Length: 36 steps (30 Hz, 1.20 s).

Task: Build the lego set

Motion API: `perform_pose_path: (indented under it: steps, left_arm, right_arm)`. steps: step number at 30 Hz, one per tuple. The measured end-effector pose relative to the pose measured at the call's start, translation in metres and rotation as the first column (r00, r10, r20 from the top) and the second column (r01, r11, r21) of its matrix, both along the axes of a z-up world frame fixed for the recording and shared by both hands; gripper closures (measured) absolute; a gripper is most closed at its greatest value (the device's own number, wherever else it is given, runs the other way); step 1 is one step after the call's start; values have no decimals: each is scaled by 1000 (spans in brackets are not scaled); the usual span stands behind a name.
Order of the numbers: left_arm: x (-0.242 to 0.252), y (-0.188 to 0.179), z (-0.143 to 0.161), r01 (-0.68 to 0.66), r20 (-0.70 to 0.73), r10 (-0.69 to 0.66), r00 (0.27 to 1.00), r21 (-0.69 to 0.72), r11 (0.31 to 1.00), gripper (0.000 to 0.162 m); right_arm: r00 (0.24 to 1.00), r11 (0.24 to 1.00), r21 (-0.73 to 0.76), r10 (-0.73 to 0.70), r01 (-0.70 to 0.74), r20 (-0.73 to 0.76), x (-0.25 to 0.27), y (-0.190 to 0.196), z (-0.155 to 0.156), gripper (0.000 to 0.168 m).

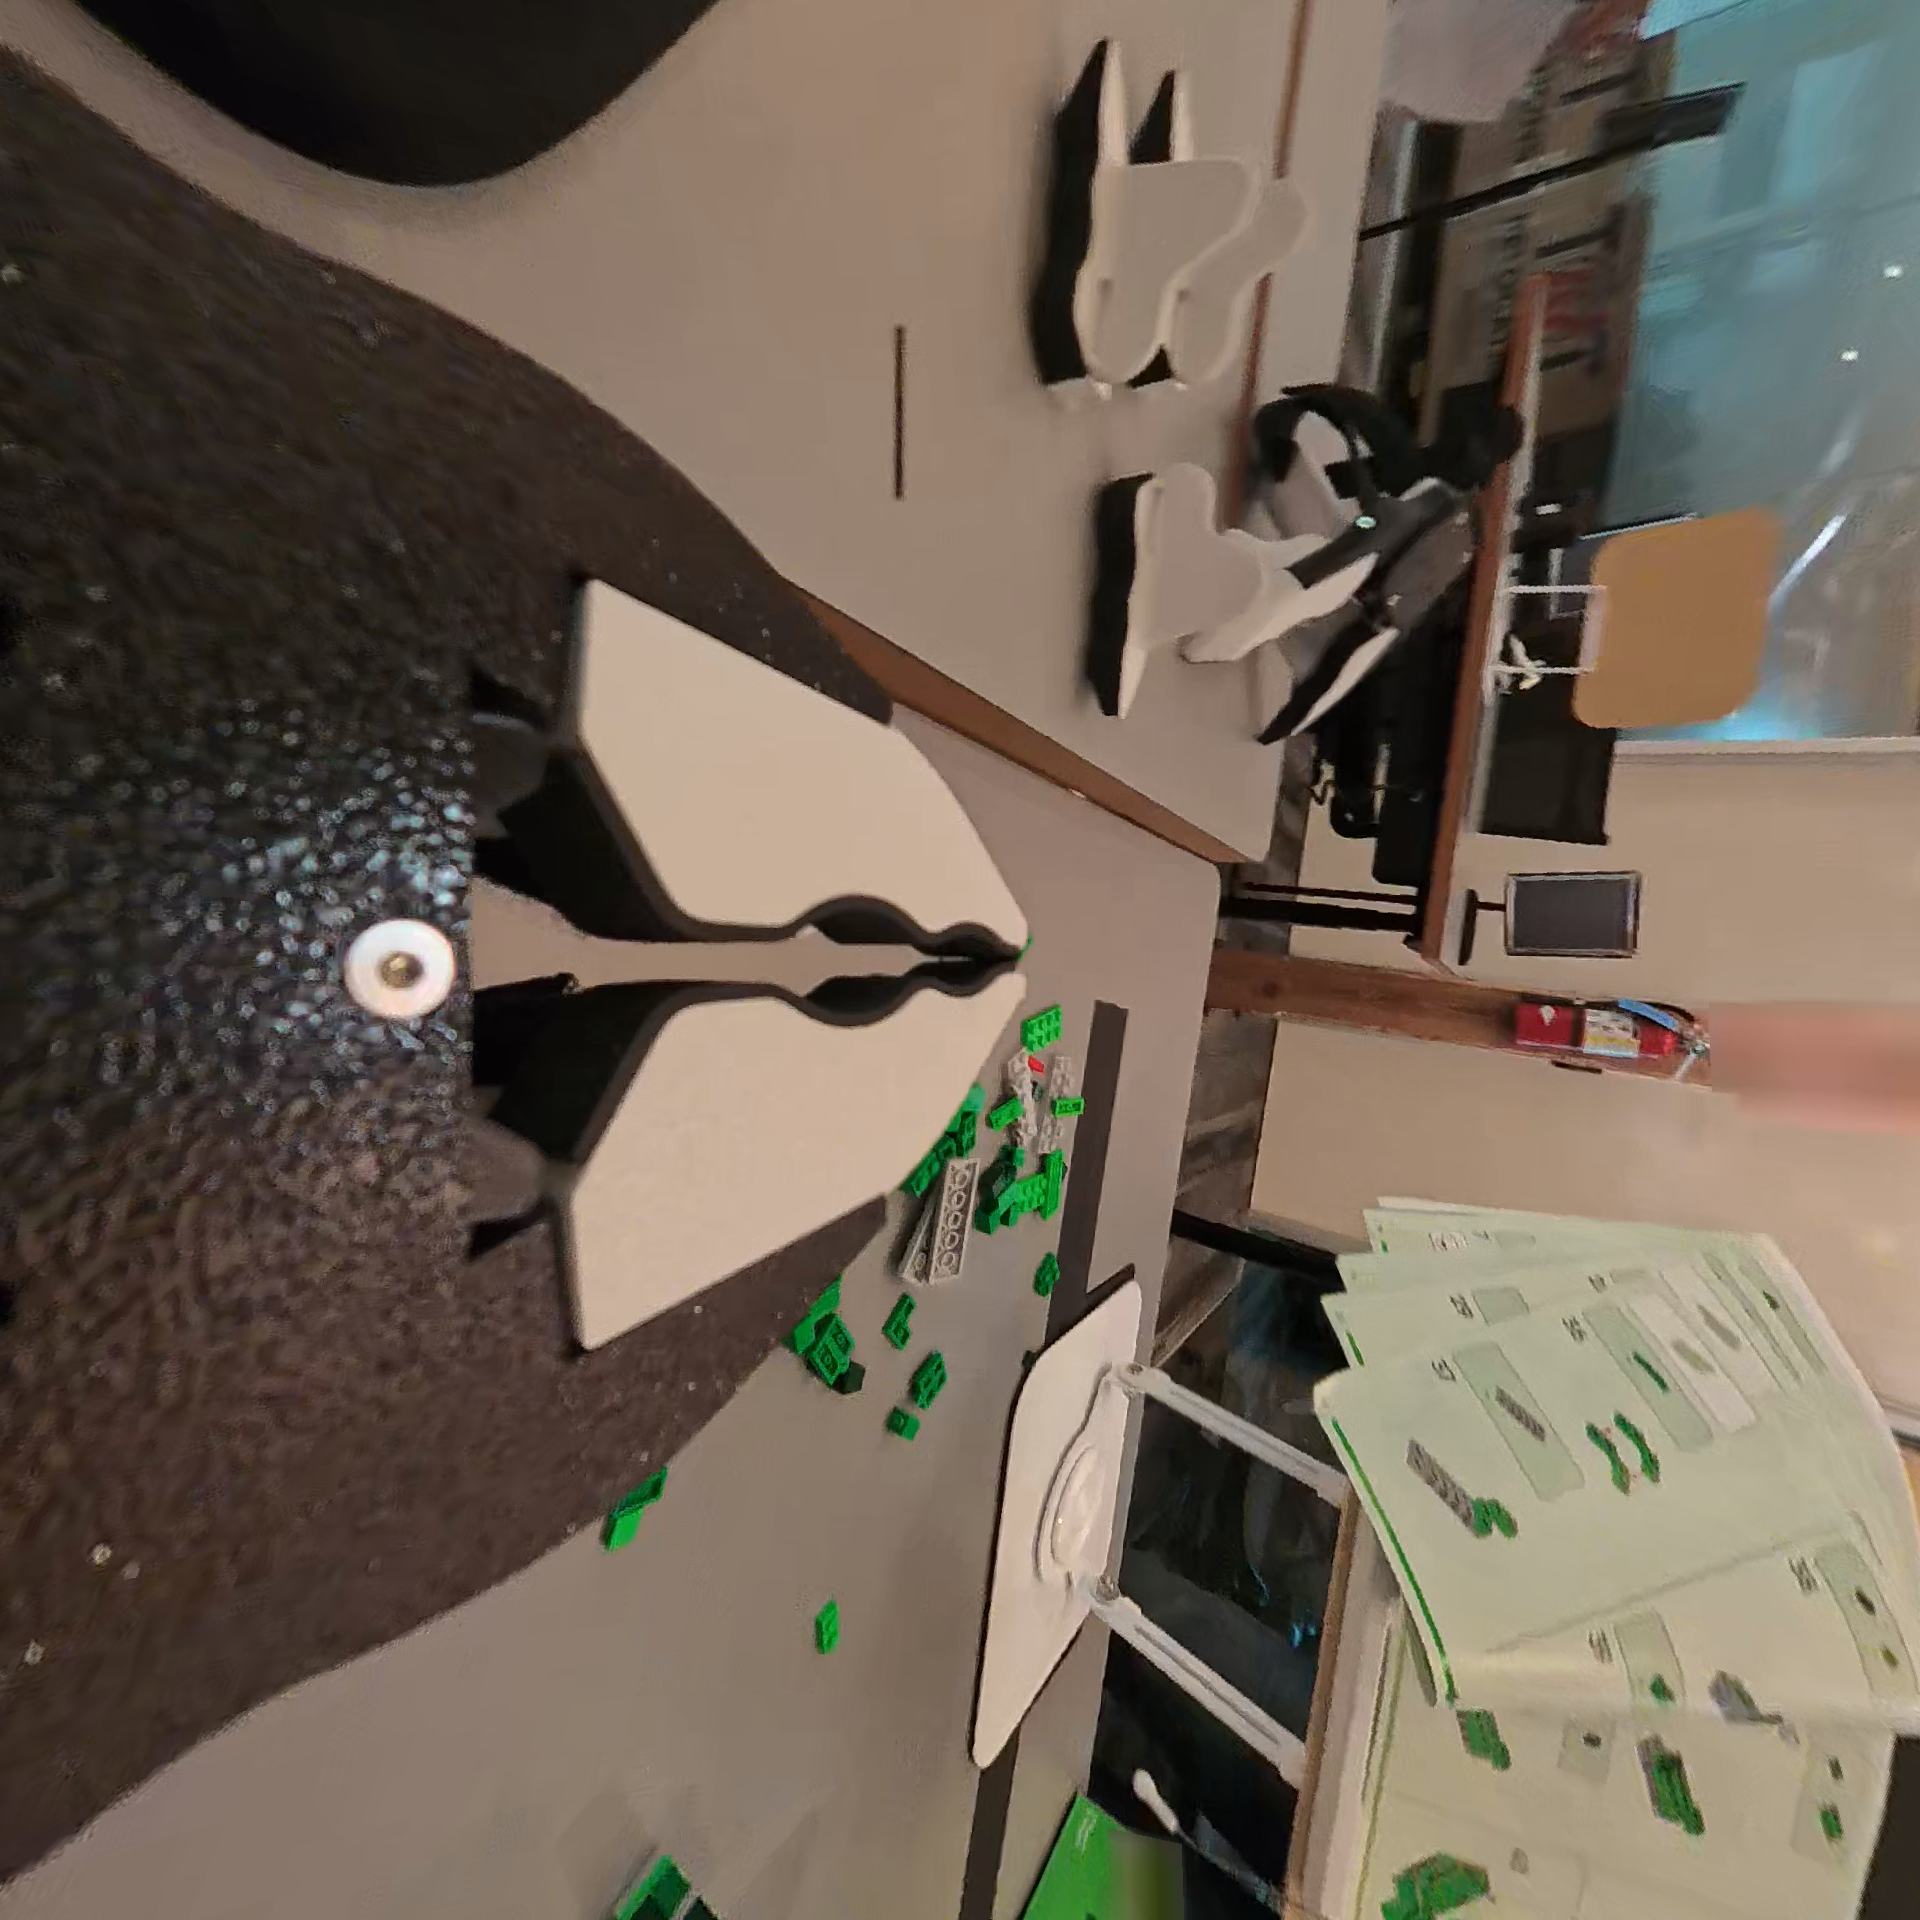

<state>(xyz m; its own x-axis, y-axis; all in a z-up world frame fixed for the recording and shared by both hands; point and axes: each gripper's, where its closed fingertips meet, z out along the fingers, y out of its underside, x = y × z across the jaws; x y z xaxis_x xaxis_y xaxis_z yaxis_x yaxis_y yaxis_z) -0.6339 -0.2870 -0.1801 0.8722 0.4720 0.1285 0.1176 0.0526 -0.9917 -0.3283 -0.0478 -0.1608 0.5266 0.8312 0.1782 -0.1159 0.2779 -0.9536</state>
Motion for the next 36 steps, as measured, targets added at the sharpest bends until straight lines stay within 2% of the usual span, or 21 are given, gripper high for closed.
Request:
perform_pose_path:
  steps: [2,4,7,11,13,14,16,18,22,32,33,36]
  left_arm:
    - [6,5,0,28,-33,-29,999,-29,999,162]
    - [20,17,-4,142,-34,-145,989,-82,986,162]
    - [57,36,-24,430,71,-425,902,-195,881,162]
    - [81,40,-44,539,78,-549,832,-346,768,162]
    - [82,40,-57,493,26,-551,834,-484,723,161]
    - [78,40,-63,436,-15,-532,847,-552,710,147]
    - [78,41,-74,399,-33,-531,847,-621,675,145]
    - [83,45,-80,441,39,-533,845,-612,656,145]
    - [79,52,-82,463,134,-478,868,-565,683,150]
    - [77,55,-95,437,189,-415,890,-613,659,138]
    - [77,55,-96,434,189,-412,891,-619,655,139]
    - [79,53,-97,430,172,-429,887,-646,630,162]
  right_arm:
    - [1000,1000,5,3,-3,8,-1,-1,-1,168]
    - [1000,1000,2,6,-6,12,-2,-1,-1,168]
    - [1000,1000,-4,8,-8,16,-3,-1,-3,168]
    - [1000,1000,-9,15,-15,21,-4,-1,-4,168]
    - [1000,1000,-11,18,-17,24,-5,-1,-4,168]
    - [999,1000,-11,19,-19,25,-5,-1,-4,168]
    - [999,1000,-12,22,-21,28,-6,-2,-5,168]
    - [999,1000,-12,23,-23,30,-6,-2,-5,168]
    - [999,1000,-13,25,-24,35,-7,-2,-6,168]
    - [998,1000,-5,29,-28,49,-9,-4,-7,168]
    - [998,1000,-5,29,-29,49,-9,-4,-7,168]
    - [998,1000,-6,31,-31,50,-9,-4,-7,168]
